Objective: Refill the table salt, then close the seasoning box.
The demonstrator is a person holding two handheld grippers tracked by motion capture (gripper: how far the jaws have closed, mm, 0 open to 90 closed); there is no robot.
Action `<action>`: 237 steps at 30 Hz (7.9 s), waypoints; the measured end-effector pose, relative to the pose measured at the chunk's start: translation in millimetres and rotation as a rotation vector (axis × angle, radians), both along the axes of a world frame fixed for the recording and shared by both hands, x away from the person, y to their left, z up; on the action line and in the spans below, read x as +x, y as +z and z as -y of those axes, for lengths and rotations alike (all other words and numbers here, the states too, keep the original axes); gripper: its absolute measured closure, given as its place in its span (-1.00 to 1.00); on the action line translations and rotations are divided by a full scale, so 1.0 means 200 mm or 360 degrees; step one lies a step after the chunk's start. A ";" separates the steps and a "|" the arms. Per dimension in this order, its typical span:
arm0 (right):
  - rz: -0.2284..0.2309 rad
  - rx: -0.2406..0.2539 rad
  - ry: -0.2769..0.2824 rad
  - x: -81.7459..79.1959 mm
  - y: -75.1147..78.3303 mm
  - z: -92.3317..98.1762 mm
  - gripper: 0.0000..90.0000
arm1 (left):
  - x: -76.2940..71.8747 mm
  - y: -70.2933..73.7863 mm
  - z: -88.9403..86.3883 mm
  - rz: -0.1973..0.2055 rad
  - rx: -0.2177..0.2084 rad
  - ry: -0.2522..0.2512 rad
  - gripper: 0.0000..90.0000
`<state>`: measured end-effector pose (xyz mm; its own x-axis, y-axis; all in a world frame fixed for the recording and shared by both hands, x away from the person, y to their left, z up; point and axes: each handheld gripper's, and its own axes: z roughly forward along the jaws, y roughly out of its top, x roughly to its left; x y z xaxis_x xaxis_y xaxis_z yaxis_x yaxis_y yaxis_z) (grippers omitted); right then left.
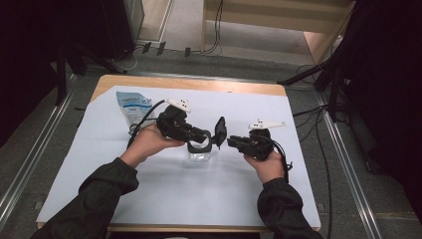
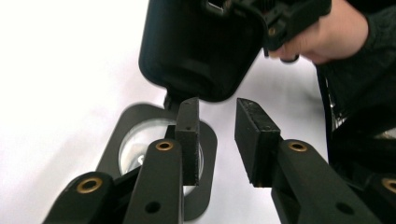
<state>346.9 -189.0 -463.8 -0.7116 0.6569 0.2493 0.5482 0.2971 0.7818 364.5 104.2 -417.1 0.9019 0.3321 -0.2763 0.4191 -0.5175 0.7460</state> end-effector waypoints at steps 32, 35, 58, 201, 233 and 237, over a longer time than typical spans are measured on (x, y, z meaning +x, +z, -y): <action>-0.0007 -0.0026 -0.0003 0.05 -0.03 0.04 0.18 | -0.13 -0.02 -0.44 -0.0030 0.0005 0.0268 -0.08; -0.0009 -0.0027 -0.0001 0.06 -0.03 0.03 0.19 | -0.13 -0.02 -0.50 -0.0025 0.0009 0.0310 -0.08; -0.0016 -0.0020 0.0039 0.14 -0.03 -0.02 0.21 | -0.21 0.00 -0.83 -0.0008 0.0005 0.0610 -0.04; 0.0092 0.0017 0.0521 -0.21 -0.03 -0.93 0.25 | -0.41 0.43 -0.78 0.0050 -0.0159 0.0606 1.00; 0.0186 0.0043 0.0484 -0.27 -0.18 -0.99 0.18 | -0.38 0.41 -0.61 -0.0021 -0.0112 0.0451 1.00; 0.0217 0.0031 0.0476 -0.28 -0.17 -0.99 0.03 | -0.37 0.40 -0.60 -0.0034 -0.0137 0.0459 1.00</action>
